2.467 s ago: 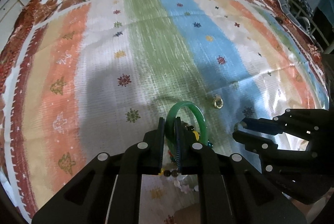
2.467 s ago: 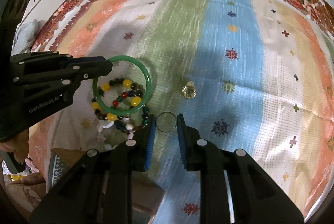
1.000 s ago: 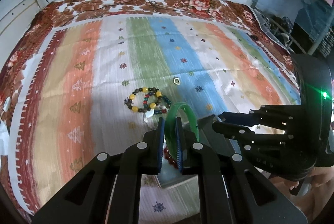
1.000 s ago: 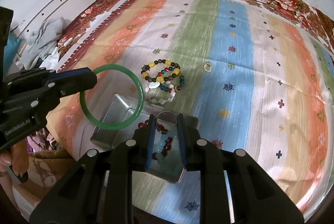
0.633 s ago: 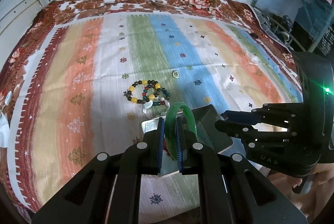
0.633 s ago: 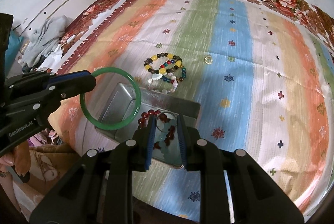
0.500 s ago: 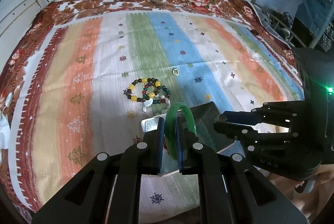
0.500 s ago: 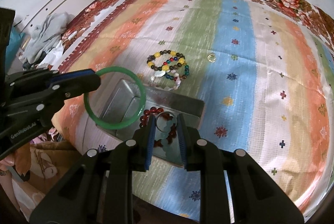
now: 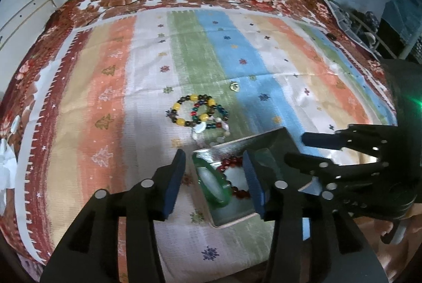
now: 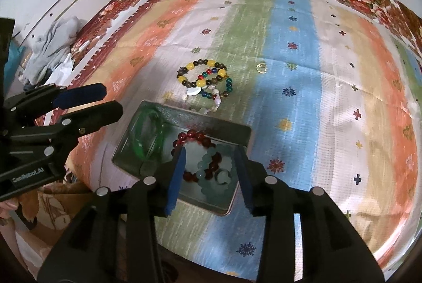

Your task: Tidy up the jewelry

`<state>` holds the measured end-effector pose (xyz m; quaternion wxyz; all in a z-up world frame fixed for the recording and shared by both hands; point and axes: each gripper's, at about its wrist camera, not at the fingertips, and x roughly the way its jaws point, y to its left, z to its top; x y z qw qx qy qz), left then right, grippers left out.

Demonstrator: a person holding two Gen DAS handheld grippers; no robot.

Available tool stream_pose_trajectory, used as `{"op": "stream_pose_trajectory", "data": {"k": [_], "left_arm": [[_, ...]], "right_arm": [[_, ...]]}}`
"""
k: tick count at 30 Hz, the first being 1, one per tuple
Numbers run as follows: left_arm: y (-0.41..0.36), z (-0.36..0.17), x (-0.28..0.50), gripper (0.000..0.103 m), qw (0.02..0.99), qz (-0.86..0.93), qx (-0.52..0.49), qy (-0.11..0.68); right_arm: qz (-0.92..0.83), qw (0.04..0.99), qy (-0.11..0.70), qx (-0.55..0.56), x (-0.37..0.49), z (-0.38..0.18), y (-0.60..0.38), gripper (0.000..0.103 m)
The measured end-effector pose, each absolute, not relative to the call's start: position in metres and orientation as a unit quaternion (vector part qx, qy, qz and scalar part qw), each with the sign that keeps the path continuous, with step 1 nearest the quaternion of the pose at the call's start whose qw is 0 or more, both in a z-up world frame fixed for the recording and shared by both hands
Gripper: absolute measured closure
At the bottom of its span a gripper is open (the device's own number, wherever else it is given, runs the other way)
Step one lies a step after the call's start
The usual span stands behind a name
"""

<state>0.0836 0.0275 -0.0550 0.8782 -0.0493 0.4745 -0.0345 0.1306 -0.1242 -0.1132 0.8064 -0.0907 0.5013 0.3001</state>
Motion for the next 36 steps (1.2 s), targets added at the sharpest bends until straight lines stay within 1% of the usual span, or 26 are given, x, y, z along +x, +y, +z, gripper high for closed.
{"op": "stream_pose_trajectory", "data": {"k": [8,15,21,23,33,35,36], "left_arm": [[0.044,-0.060,0.106,0.054,0.874,-0.016,-0.060,0.481],[0.057,-0.077,0.128,0.054,0.862,-0.004,-0.052,0.503],[0.062,-0.080,0.136,0.054,0.861,0.000,-0.049,0.507],[0.061,-0.078,0.140,0.052,0.863,-0.002,-0.051,0.503],[0.061,-0.095,0.164,0.051,0.852,0.000,-0.030,0.522],[0.064,-0.101,0.170,0.051,0.848,0.004,-0.029,0.529],[0.065,-0.103,0.172,0.051,0.847,0.005,-0.028,0.531]], "right_arm": [[0.286,0.811,0.507,-0.064,0.152,-0.115,-0.135,0.061],[0.280,0.809,0.514,-0.060,0.173,-0.121,-0.135,0.061],[0.270,0.805,0.524,-0.059,0.192,-0.133,-0.133,0.061],[0.269,0.804,0.527,-0.057,0.198,-0.135,-0.133,0.061],[0.280,0.797,0.529,-0.075,0.212,-0.139,-0.119,0.061],[0.286,0.794,0.531,-0.078,0.214,-0.141,-0.114,0.060],[0.290,0.791,0.532,-0.081,0.216,-0.142,-0.110,0.058]]}}
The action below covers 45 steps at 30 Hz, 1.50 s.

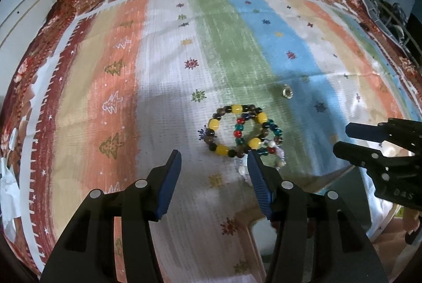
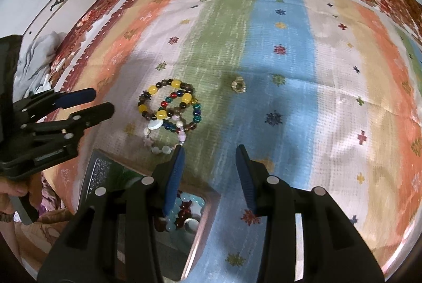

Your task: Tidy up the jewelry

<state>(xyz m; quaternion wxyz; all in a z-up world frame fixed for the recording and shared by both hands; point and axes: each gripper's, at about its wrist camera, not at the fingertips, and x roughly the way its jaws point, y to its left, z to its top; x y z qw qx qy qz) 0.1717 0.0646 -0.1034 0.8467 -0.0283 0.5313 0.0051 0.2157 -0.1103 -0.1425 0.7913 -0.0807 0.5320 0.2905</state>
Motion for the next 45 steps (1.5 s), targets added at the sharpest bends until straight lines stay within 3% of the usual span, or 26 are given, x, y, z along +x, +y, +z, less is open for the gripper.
{"op": "stream_pose_trajectory", "data": {"k": [15,35,45], "left_arm": [[0.071,-0.136,0.200,0.051,0.827,0.018,-0.010,0.562],[0.075,-0.163,0.230,0.048,0.813,0.016,0.010,0.582],[0.074,-0.166,0.236,0.048,0.814,0.003,0.015,0.581]], "right_arm": [[0.300,0.771,0.553,-0.098,0.242,-0.166,-0.085,0.052],[0.246,0.777,0.572,-0.097,0.311,-0.200,-0.087,0.051],[0.256,0.774,0.569,-0.108,0.318,-0.202,-0.068,0.045]]}}
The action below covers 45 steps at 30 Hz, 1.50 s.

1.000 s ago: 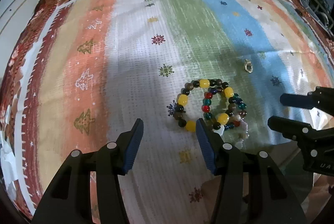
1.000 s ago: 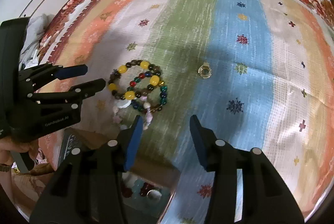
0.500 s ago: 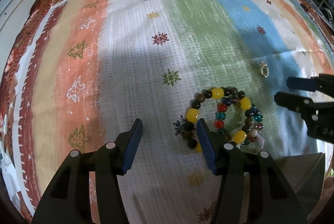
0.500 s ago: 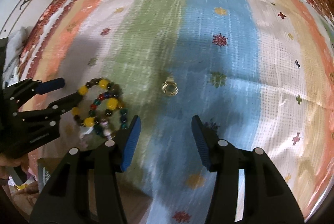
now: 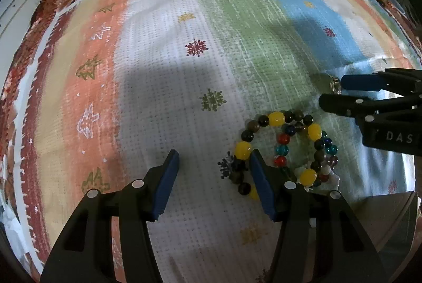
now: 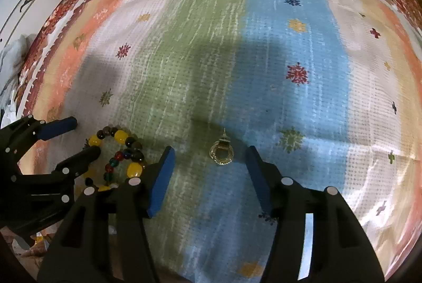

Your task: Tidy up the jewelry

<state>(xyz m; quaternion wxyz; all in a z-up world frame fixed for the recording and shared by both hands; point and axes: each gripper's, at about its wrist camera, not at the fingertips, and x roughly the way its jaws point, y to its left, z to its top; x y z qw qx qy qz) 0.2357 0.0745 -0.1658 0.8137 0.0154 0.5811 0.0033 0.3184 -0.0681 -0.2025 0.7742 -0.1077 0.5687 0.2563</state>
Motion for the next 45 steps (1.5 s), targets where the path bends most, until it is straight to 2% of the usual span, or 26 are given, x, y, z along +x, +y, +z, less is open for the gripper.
{"op": "stream_pose_trajectory", "data": {"k": [5,13,15,21,32,35,36,37,39,41,42,43,44,45], "left_arm": [[0.072,-0.168,0.239,0.049,0.814,0.003,0.024,0.581],[0.068,-0.167,0.237,0.060,0.815,-0.002,0.033,0.579],[0.068,-0.167,0.237,0.060,0.815,-0.003,0.031,0.579],[0.067,-0.167,0.237,0.061,0.815,-0.003,0.034,0.578],[0.067,-0.168,0.237,0.061,0.815,-0.003,0.034,0.579],[0.064,-0.167,0.237,0.074,0.813,-0.008,0.039,0.581],[0.063,-0.167,0.236,0.083,0.812,-0.012,0.040,0.583],[0.061,-0.167,0.236,0.092,0.811,-0.016,0.041,0.584],[0.060,-0.167,0.236,0.092,0.810,-0.017,0.044,0.584],[0.061,-0.166,0.235,0.092,0.811,-0.019,0.039,0.584],[0.062,-0.166,0.235,0.092,0.811,-0.019,0.036,0.584],[0.064,-0.165,0.236,0.092,0.812,-0.019,0.027,0.583],[0.065,-0.164,0.236,0.092,0.812,-0.020,0.022,0.583],[0.067,-0.163,0.235,0.092,0.813,-0.022,0.012,0.582]], "right_arm": [[0.261,0.771,0.569,-0.113,0.318,-0.203,-0.068,0.045],[0.258,0.770,0.572,-0.111,0.318,-0.203,-0.068,0.045],[0.259,0.765,0.577,-0.118,0.315,-0.202,-0.065,0.045],[0.295,0.732,0.599,-0.137,0.303,-0.205,-0.055,0.033],[0.301,0.727,0.597,-0.155,0.296,-0.203,-0.050,0.035],[0.299,0.727,0.591,-0.180,0.288,-0.204,-0.043,0.037],[0.299,0.727,0.589,-0.188,0.286,-0.206,-0.041,0.037],[0.298,0.727,0.587,-0.198,0.284,-0.207,-0.039,0.039],[0.291,0.729,0.582,-0.210,0.283,-0.209,-0.036,0.046],[0.291,0.730,0.583,-0.206,0.284,-0.207,-0.038,0.066],[0.293,0.729,0.585,-0.203,0.284,-0.207,-0.038,0.071],[0.293,0.728,0.586,-0.200,0.284,-0.207,-0.038,0.082],[0.295,0.728,0.587,-0.194,0.284,-0.208,-0.038,0.089],[0.295,0.729,0.588,-0.190,0.285,-0.208,-0.039,0.092]]}}
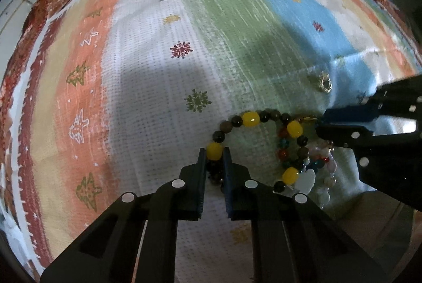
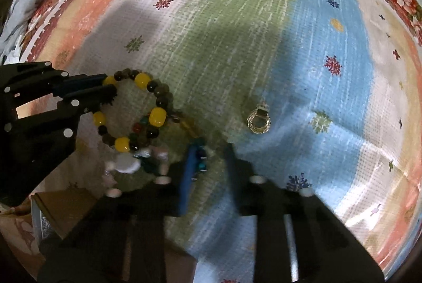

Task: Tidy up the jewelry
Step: 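Close the left tool on the yellow-black bracelet while the right tool closes on the small multicolour bracelet, then lift both held bracelets and carry them over the silver tin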

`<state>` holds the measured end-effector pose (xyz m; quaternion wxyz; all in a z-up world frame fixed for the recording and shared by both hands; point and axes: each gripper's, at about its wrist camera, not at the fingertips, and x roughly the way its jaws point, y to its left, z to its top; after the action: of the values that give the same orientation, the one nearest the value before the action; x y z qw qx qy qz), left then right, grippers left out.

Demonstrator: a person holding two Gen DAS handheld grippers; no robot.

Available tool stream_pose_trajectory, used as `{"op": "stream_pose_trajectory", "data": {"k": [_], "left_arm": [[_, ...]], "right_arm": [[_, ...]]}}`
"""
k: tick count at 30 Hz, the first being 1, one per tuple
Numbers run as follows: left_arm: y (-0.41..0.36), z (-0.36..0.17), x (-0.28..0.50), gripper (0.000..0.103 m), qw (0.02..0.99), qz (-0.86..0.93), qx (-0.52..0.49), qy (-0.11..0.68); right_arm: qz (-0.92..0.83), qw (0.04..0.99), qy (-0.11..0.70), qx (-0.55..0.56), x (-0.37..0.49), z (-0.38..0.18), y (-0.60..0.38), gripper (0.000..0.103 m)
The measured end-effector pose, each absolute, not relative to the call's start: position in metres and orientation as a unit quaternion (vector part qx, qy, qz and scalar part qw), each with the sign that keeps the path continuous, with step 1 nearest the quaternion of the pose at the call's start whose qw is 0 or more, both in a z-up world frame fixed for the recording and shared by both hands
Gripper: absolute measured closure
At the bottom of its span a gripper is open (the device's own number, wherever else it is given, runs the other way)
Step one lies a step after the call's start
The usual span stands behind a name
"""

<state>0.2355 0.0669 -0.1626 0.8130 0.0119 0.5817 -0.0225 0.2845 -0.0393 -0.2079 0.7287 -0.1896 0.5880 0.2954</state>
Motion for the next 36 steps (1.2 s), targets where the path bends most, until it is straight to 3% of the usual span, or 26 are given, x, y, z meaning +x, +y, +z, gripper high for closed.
{"op": "stream_pose_trajectory", "data": {"k": [26,36], "left_arm": [[0.071,-0.085,0.206,0.092,0.864,-0.047,-0.057,0.499],[0.066,-0.066,0.190,0.092,0.874,-0.042,-0.057,0.480]], "right_arm": [[0.262,0.820,0.493,-0.127,0.264,-0.106,-0.076,0.092],[0.260,0.815,0.500,-0.134,0.244,-0.105,-0.095,0.092]]}}
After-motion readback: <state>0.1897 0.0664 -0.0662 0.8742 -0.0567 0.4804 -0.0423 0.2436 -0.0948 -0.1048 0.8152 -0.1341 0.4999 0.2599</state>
